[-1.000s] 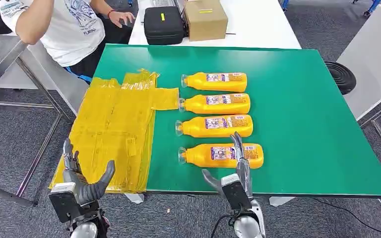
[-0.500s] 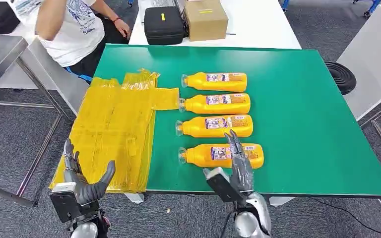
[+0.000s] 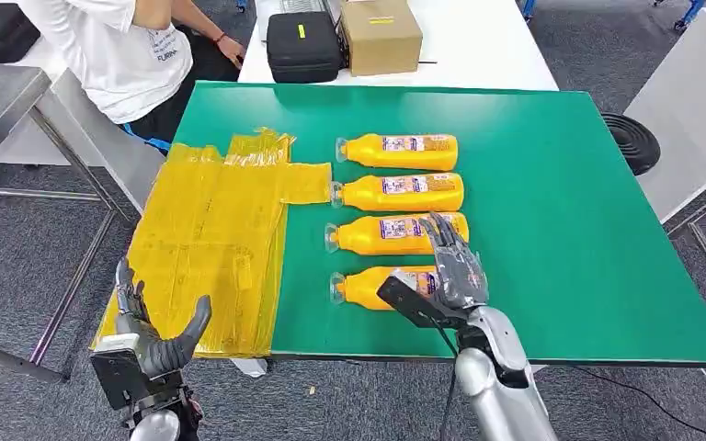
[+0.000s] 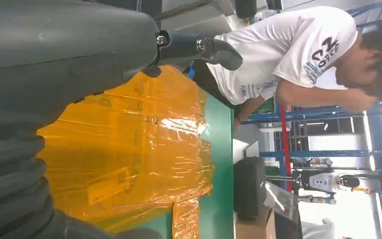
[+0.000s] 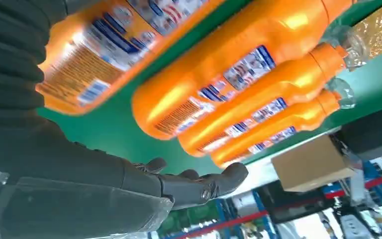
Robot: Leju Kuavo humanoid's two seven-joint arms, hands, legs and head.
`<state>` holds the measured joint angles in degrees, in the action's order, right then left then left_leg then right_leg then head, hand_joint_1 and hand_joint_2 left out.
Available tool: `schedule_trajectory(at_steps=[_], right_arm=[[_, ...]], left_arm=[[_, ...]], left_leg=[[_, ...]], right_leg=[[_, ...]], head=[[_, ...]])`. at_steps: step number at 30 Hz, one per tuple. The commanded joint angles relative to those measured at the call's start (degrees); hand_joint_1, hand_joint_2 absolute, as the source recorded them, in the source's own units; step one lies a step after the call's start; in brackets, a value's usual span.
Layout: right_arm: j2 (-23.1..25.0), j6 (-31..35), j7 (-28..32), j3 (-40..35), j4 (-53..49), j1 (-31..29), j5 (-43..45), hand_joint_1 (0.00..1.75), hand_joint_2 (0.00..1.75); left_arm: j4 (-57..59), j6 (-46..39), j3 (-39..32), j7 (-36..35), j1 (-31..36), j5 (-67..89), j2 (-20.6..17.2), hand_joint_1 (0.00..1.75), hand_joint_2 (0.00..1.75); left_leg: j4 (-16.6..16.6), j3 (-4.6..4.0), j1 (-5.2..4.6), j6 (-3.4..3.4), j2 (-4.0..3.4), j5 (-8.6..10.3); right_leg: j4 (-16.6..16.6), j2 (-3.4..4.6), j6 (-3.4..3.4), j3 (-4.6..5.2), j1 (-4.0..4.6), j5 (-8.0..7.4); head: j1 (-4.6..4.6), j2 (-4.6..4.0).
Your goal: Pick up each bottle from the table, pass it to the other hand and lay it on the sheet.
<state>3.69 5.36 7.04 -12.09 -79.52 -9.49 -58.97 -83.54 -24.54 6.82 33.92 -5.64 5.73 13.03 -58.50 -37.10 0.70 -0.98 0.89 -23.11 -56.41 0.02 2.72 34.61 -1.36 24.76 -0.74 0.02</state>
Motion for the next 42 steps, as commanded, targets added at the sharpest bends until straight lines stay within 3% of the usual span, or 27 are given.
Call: schedule_trajectory(at_steps=[1, 13, 42], right_arm=[[-3.22, -1.58, -0.89, -3.4, 7.73, -5.63, -0.18, 0.0, 1.75], [-4.51, -3.89, -1.59, -6.22, 11.84, -6.1, 0.16, 0.0, 1.75], [-7.47, -5.51, -5.81, -6.73, 11.0, -6.45, -3.33, 0.0, 1.75]], left_arm=[[0.41, -0.04, -3.32, -0.61, 0.19, -0.17, 0.76, 0.0, 1.75], [2.1, -0.71, -4.86, -2.12, -0.09, -0.34, 0.86, 0.0, 1.75], [1.3, -0.57, -6.33, -2.29, -0.96, -0.94, 0.94, 0.0, 1.75]], left_leg=[[0.04, 0.24, 0.0, 0.0, -0.15, -0.08], [0.07, 0.22, 0.01, 0.0, -0.1, -0.07], [0.04, 0.29, -0.01, 0.0, -0.14, -0.11]], right_leg=[[0.08, 0.09, -0.11, -0.22, 0.03, 0.03], [0.1, 0.05, -0.1, -0.23, 0.04, 0.03], [0.06, 0.07, -0.13, -0.28, 0.02, 0.06]], head=[[0.0, 0.0], [0.0, 0.0], [0.0, 0.0]])
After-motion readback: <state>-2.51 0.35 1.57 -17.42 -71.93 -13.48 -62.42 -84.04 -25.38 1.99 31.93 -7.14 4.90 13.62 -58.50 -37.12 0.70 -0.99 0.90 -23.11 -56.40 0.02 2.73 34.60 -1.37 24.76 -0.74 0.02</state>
